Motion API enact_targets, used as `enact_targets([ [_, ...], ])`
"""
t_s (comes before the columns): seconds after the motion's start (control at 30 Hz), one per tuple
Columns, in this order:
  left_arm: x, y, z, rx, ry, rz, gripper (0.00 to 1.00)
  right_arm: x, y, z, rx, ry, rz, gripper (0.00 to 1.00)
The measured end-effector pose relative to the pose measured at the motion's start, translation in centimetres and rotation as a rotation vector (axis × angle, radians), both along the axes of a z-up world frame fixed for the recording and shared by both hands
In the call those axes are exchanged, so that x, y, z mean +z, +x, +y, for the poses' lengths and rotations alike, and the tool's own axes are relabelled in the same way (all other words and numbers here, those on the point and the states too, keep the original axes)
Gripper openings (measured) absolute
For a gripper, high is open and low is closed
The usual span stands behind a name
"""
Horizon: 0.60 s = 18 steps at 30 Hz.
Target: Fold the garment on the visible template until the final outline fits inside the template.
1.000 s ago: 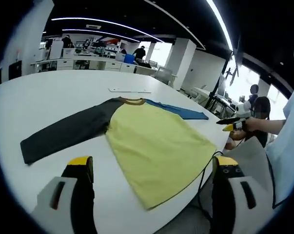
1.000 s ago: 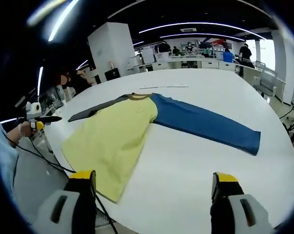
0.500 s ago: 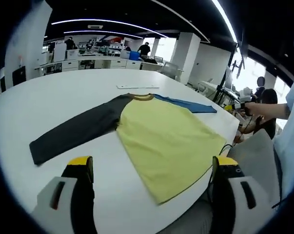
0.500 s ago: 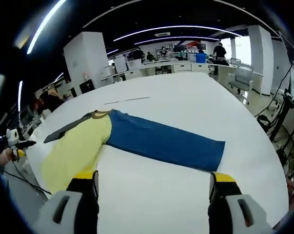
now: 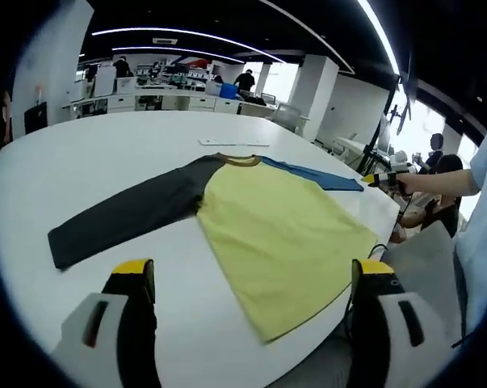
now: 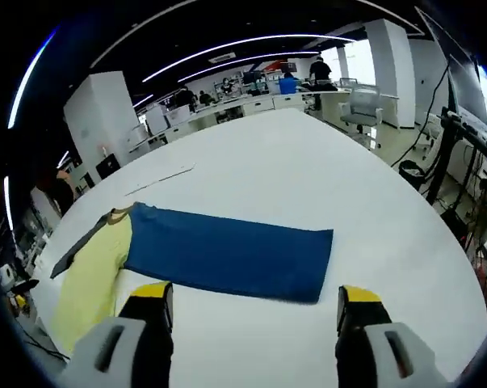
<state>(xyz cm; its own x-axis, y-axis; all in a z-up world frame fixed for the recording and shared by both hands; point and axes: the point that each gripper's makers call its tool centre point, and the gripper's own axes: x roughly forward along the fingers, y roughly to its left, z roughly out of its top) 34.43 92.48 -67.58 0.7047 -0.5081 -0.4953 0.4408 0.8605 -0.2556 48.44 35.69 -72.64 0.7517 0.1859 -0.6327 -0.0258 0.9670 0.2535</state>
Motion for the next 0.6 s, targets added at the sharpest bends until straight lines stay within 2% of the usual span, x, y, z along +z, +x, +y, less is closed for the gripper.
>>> enact_targets([
  [0.23,-0.7,-0.1,0.4,0.013,0.011,0.027,0.97,-0.6,0.5,-0.6,-0.021,-0.011,0.023,0.75],
  [0.33,-0.7,-0.1,0.4,0.015,0.006,0.029,0.97,-1.0,0.5,-0.8,-0.058,0.022,0.042,0.64],
  [0.43,-0.8,-0.2,0.5,0.021,0.005,0.032,0.96,-1.6,0.4,-1.0,-0.068,0.015,0.054,0.57],
  [0.5,-1.0,-0.3,0.5,0.025,0.002,0.04,0.95,-2.3,0.0,-1.3,-0.104,0.04,0.089,0.48],
  [0.53,-1.0,-0.3,0.5,0.025,0.0,0.038,0.95,-1.5,1.0,-1.3,-0.129,0.053,0.02,0.45],
  [0.57,-1.1,-0.3,0.5,0.029,-0.003,0.038,0.95,-1.4,0.5,-1.1,-0.154,0.089,0.056,0.42],
  [0.6,-1.1,-0.3,0.5,0.032,-0.005,0.041,0.94,-1.4,0.5,-0.9,-0.157,0.099,0.055,0.39],
])
